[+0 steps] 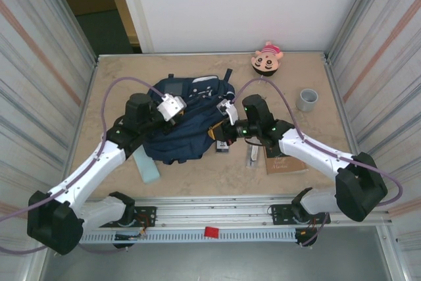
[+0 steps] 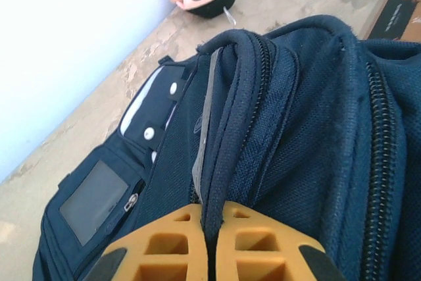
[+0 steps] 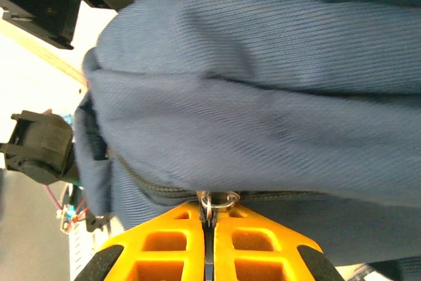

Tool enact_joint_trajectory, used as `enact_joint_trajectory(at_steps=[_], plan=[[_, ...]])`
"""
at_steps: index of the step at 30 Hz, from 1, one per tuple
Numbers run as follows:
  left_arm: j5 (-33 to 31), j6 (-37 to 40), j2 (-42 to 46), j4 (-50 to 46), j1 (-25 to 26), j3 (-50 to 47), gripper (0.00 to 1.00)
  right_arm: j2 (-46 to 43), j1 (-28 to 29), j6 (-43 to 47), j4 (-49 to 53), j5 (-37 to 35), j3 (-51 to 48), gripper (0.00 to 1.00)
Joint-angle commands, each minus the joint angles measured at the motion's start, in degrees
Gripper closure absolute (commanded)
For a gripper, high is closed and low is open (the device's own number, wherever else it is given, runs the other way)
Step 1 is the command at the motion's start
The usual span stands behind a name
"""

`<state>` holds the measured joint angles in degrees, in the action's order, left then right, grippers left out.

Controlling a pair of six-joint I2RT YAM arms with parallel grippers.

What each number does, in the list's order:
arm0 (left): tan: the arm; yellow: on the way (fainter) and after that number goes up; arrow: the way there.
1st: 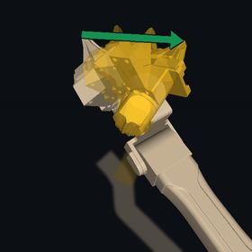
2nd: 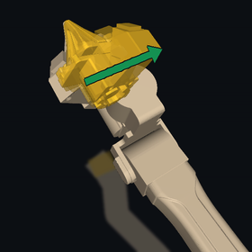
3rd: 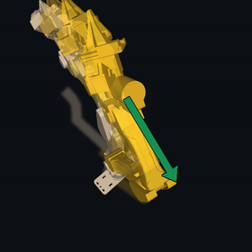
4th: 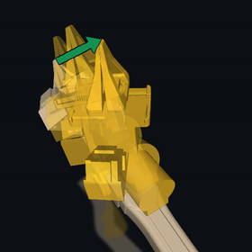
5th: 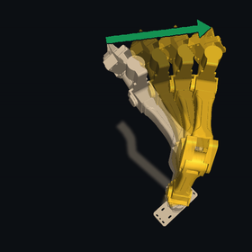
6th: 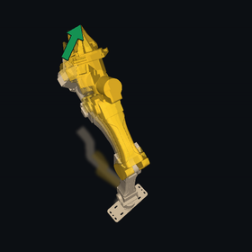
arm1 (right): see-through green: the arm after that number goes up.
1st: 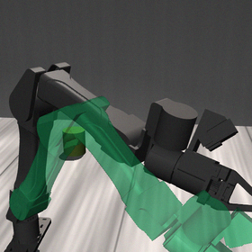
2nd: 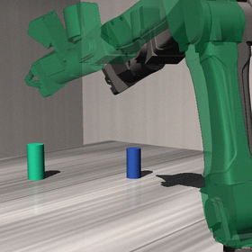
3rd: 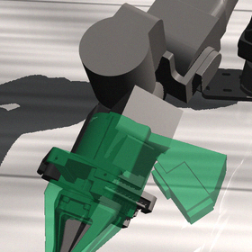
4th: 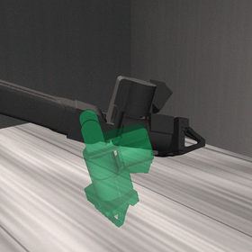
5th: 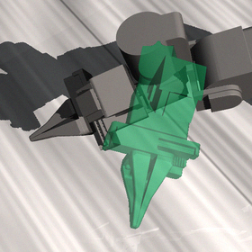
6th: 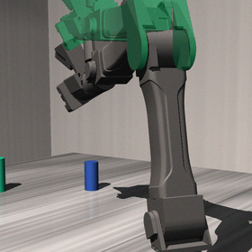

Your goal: Pack the student bag

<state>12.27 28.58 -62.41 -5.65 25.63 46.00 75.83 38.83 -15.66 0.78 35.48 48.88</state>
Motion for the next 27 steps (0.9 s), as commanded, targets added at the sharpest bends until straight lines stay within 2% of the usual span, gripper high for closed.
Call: enact_joint_trajectory(at_steps=[1, 7, 13, 18, 27], plan=[[-11.9, -0.8, -0.9, 2.7, -0.1, 1.2, 1.00, -1.7, 0.9, -3.1, 3.8, 0.4, 3.7, 0.93], [-14.7, -1.4, -1.7, 1.5, 1.4, 2.5, 1.00, -2.6, 0.0, -5.2, 12.7, -1.2, 7.4, 0.95], [-17.8, -5.9, -6.0, 2.0, 5.9, 5.2, 1.00, 0.4, 1.9, -16.5, 8.1, -1.8, 8.6, 0.96], [-22.2, -12.0, -10.8, 0.0, 8.0, 10.1, 1.00, 3.3, 4.9, -20.9, 7.7, -4.1, 10.8, 0.95], [-21.7, -18.3, -12.4, 1.9, 11.6, 10.9, 1.00, 6.8, 8.5, -32.1, 2.7, -9.1, 11.5, 0.96]])
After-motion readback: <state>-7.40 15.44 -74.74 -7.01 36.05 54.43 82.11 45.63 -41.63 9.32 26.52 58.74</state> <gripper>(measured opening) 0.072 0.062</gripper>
